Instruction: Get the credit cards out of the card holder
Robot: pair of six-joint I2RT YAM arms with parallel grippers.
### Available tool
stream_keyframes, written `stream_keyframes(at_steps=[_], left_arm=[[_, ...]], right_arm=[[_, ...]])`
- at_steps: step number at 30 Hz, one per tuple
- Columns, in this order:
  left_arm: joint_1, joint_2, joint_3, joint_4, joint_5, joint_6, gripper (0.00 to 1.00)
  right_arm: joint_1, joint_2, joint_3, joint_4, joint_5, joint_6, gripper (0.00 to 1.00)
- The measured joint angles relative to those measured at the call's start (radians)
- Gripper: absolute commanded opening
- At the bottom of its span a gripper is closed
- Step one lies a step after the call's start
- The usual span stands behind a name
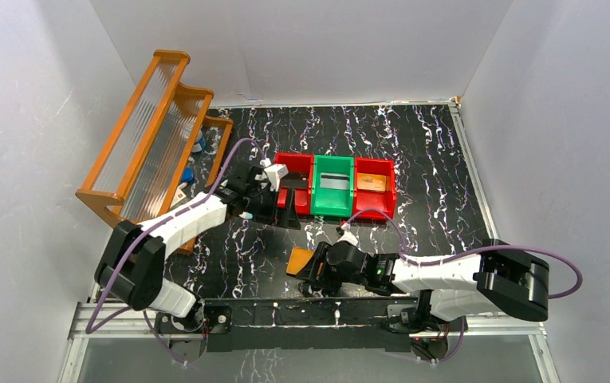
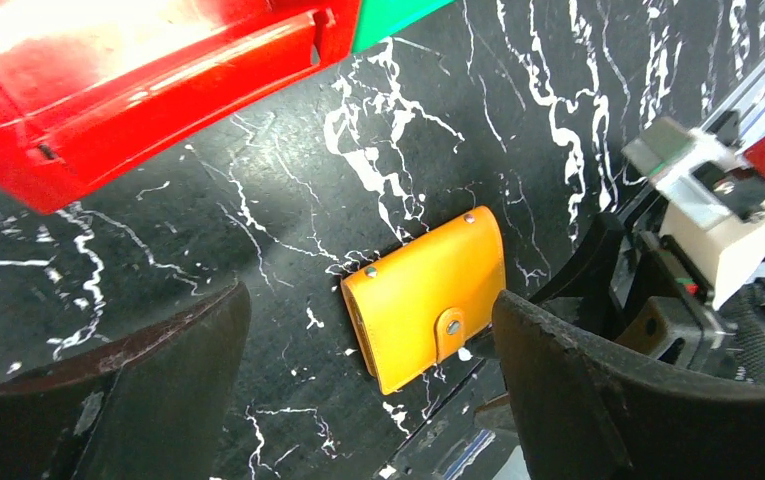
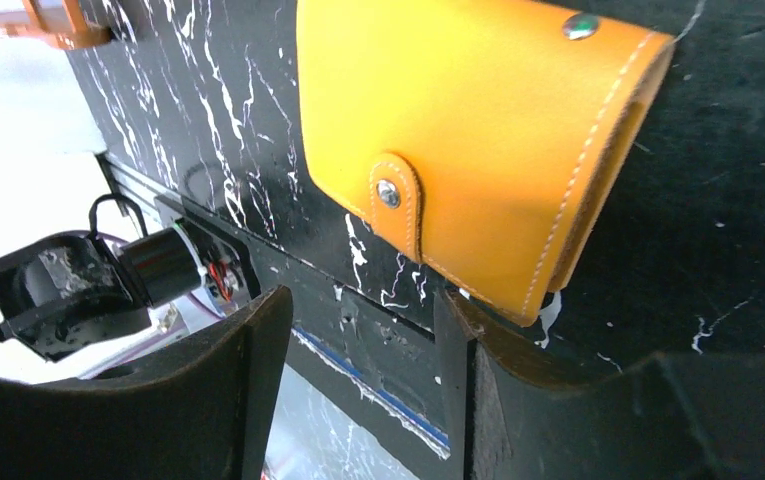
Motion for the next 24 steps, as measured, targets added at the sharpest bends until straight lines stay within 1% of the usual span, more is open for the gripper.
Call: stream_keyframes(at_steps=[5, 7, 10, 13, 16, 20, 24], left_arm=[[-0.056, 0.072, 0.010, 0.009, -0.016, 0.014, 0.87], [-0.076, 0.098, 0.014, 0.013, -0.023, 0.019, 0.85], [-0.101, 0.139, 0.029, 0.019, -0.033, 0.025, 0.82], [-0.132, 0.197, 0.056, 0.030, -0.053, 0.029, 0.78], [-0.163, 0.243, 0.069, 0.050, -0.069, 0.027, 0.73], [-0.187, 0.248, 0.060, 0.062, -0.098, 0.006, 0.69], [-0.195, 0.171, -0.039, 0.109, -0.120, -0.040, 0.65]], right_arm=[[-0.001, -0.003, -0.034, 0.000, 0.053, 0.055, 0.58], [-0.007, -0.021, -0.070, 0.010, 0.071, 0.074, 0.58], [-0.062, -0.063, -0.111, 0.029, 0.073, 0.064, 0.57], [-0.181, -0.053, -0.111, 0.048, 0.018, 0.017, 0.57], [-0.263, -0.031, -0.100, 0.061, -0.040, -0.045, 0.54], [-0.313, 0.025, -0.032, 0.024, -0.101, -0.146, 0.54], [-0.335, 0.074, 0.041, -0.032, -0.152, -0.250, 0.53]])
